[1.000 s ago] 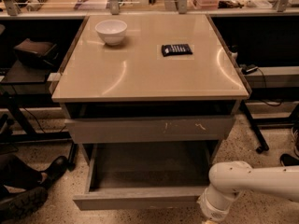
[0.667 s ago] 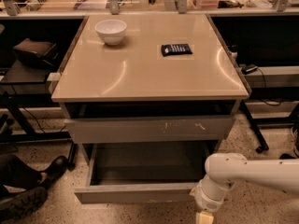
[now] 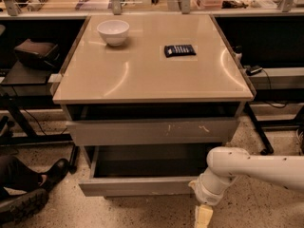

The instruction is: Close middle drawer

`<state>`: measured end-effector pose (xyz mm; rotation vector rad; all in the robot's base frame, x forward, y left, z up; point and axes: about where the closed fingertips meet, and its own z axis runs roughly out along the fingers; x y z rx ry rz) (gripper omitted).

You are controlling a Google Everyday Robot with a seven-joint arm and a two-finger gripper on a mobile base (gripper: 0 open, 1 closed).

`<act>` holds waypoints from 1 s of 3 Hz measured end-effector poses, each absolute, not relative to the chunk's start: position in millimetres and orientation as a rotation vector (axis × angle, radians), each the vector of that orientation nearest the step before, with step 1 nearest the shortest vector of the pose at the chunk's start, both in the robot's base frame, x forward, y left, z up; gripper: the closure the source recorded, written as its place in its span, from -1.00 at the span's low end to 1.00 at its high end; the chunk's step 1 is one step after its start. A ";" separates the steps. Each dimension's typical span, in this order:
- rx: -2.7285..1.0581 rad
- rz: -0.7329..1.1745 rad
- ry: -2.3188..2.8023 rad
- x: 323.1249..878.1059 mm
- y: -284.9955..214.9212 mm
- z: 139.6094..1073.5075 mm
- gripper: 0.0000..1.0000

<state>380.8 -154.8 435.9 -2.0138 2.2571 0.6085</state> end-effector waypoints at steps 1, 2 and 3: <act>-1.985 0.613 2.254 391.5 -170.5 420.2 -1.00; -1.990 0.630 2.217 416.9 -176.3 401.7 -1.00; -1.967 0.609 2.160 453.6 -177.7 402.2 -1.00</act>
Offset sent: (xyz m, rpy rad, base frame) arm 0.0759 -0.0290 -0.0541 0.0738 -0.0427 0.0112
